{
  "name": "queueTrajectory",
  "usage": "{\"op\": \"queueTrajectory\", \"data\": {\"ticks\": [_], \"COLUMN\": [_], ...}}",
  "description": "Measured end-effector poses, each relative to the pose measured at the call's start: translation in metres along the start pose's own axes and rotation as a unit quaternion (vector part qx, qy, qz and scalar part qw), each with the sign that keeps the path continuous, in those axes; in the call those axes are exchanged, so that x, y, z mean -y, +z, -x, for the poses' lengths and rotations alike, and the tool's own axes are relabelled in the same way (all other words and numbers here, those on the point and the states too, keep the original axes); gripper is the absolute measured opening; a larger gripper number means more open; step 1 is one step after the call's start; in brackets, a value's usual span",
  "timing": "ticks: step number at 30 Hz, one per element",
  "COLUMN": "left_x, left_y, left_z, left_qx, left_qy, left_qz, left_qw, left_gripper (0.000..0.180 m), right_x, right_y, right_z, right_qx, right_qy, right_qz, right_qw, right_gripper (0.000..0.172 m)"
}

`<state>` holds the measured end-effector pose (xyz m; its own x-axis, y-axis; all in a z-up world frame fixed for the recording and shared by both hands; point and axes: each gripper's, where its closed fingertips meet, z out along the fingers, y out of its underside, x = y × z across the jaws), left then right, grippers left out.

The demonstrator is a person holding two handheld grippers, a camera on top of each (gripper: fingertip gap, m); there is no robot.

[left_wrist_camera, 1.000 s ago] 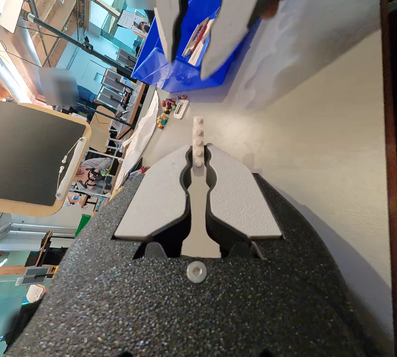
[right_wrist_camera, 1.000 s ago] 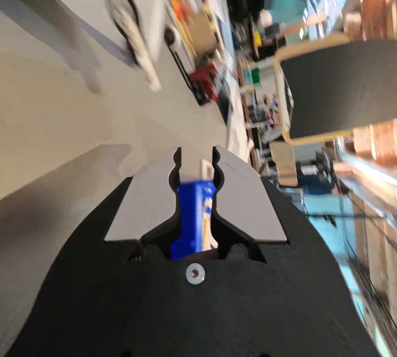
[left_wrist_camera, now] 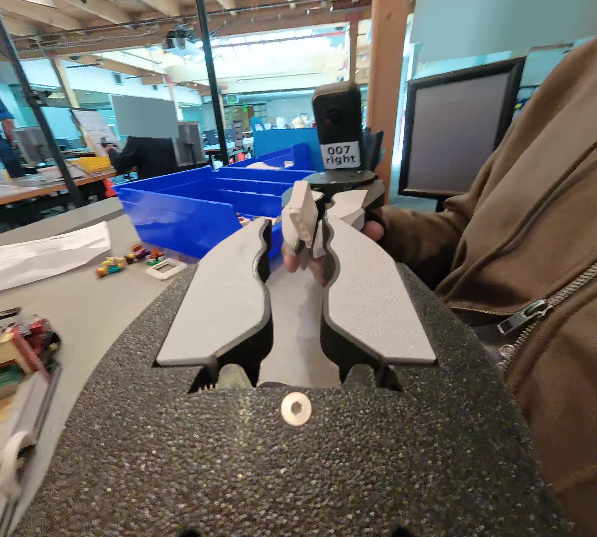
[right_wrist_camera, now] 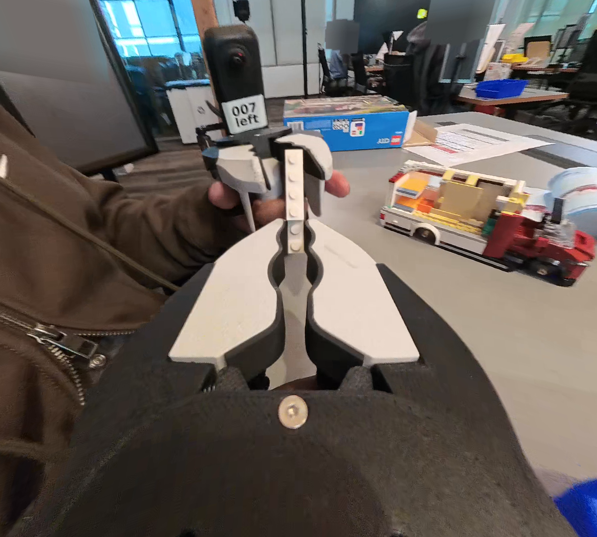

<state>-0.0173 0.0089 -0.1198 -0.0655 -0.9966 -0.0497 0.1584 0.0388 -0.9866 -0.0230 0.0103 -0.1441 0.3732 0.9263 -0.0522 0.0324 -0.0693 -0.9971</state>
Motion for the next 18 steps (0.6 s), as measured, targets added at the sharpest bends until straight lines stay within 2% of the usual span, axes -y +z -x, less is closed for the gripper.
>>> {"op": "queueTrajectory", "data": {"ticks": [3, 6, 9, 11, 14, 18], "left_x": [0.001, 0.003, 0.0, -0.005, -0.015, -0.03], "left_y": [0.002, 0.003, 0.003, 0.003, 0.003, 0.004], "left_z": [-0.004, -0.006, -0.008, -0.006, -0.007, -0.011], "left_qx": [-0.01, -0.011, -0.009, 0.006, 0.024, 0.035], "left_qy": [-0.005, 0.002, 0.012, 0.038, 0.099, 0.2], "left_qz": [-0.004, -0.018, -0.002, 0.028, 0.093, 0.188], "left_qw": [1.0, 1.0, 1.0, 0.999, 0.991, 0.961], "left_gripper": [0.029, 0.012, 0.008, 0.008, 0.008, 0.008], "right_x": [0.001, -0.001, -0.003, -0.003, 0.007, 0.007], "right_y": [0.005, 0.009, 0.006, 0.0, -0.009, -0.01], "right_z": [0.004, 0.007, 0.005, 0.003, 0.005, 0.011], "right_qx": [0.013, 0.016, 0.006, -0.001, 0.001, 0.002], "right_qy": [0.01, 0.004, -0.013, -0.034, -0.066, -0.16], "right_qz": [-0.003, 0.004, 0.014, 0.02, 0.015, 0.06], "right_qw": [1.0, 1.0, 1.0, 0.999, 0.998, 0.985], "right_gripper": [0.008, 0.008, 0.016, 0.022, 0.023, 0.02]}}
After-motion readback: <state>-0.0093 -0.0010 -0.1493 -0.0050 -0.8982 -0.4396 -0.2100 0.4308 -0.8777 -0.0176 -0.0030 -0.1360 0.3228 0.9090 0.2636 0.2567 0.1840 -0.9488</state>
